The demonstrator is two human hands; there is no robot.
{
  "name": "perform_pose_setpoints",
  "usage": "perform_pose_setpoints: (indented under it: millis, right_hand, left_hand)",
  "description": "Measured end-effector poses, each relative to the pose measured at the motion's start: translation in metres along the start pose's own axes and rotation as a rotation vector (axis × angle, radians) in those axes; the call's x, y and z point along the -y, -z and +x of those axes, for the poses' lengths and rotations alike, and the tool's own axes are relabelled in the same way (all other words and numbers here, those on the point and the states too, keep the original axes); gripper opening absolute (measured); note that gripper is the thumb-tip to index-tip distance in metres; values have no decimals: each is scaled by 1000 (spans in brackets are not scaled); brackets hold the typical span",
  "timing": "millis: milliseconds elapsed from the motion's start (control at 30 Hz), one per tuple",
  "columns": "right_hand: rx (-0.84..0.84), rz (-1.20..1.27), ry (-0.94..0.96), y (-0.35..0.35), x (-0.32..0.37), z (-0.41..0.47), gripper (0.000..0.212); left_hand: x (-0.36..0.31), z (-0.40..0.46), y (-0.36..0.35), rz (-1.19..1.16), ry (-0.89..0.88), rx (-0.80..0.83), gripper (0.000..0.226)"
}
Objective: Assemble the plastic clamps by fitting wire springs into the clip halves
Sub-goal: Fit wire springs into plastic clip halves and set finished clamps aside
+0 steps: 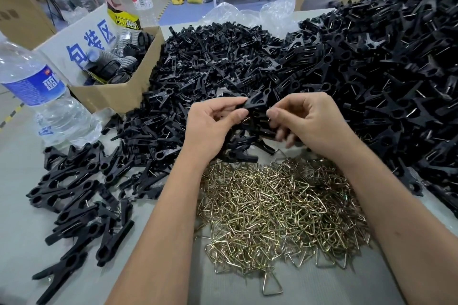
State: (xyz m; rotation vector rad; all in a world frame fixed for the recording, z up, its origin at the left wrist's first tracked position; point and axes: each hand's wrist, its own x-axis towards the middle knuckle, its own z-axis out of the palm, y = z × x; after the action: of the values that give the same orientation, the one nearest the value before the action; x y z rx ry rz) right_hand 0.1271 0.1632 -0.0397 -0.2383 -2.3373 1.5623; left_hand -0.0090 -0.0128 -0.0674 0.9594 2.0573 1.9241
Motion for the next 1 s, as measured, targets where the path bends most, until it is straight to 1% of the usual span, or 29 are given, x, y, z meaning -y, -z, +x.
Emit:
perform_pose_setpoints:
  millis: [33, 100, 133, 167, 233, 333, 400, 433, 533, 600, 667, 733, 833, 933, 1000]
  right_hand:
    - [51, -208, -6, 5, 2, 1, 20]
    - [224, -591, -48, 10, 6, 3, 17]
    - [280, -736, -65, 9, 7, 4, 19]
    - [300, -838, -75, 6, 7, 4, 22]
    - [286, -919, -79, 0, 8, 4, 24]
    - [277, -937, -89, -3, 8, 4, 22]
    - [264, -885, -98, -1, 7, 4, 21]
    - [260, -810, -109, 1, 6, 3, 21]
    - [251, -393, -132, 11, 4, 2, 13]
    - [106, -124, -75, 15, 2, 3, 6]
    - [-76, 58, -34, 13, -5, 7, 9]
    - [-140, 145, -32, 6, -11, 8, 13]
    - [-127, 192, -17, -1, -18, 7, 14]
    - [-105, 194, -4, -6, -19, 6, 8]
    - [-124, 182, -2, -7, -20, 5, 9]
  left_hand:
    - [1, 1, 0, 11, -9, -37, 26]
    - [4, 3, 0, 44, -18, -83, 26]
    - [6, 4, 0, 58, -18, -89, 26]
    - [7, 5, 0, 69, -18, -87, 27]
    - [8, 5, -1, 86, -20, -76, 27]
    - [8, 4, -1, 110, -24, -66, 28]
    - [6, 4, -1, 121, -30, -64, 28]
    - [6, 4, -1, 121, -30, -59, 28]
    - [5, 3, -1, 109, -24, -48, 29]
    - [3, 2, -2, 120, -32, -41, 30]
    - [3, 0, -3, 148, -44, -23, 30]
    - [4, -1, -5, 186, -58, -16, 30]
    - [5, -1, -6, 222, -69, -10, 29]
    - [6, -1, -5, 227, -72, 12, 30]
    - [5, -1, -5, 232, -80, 28, 30]
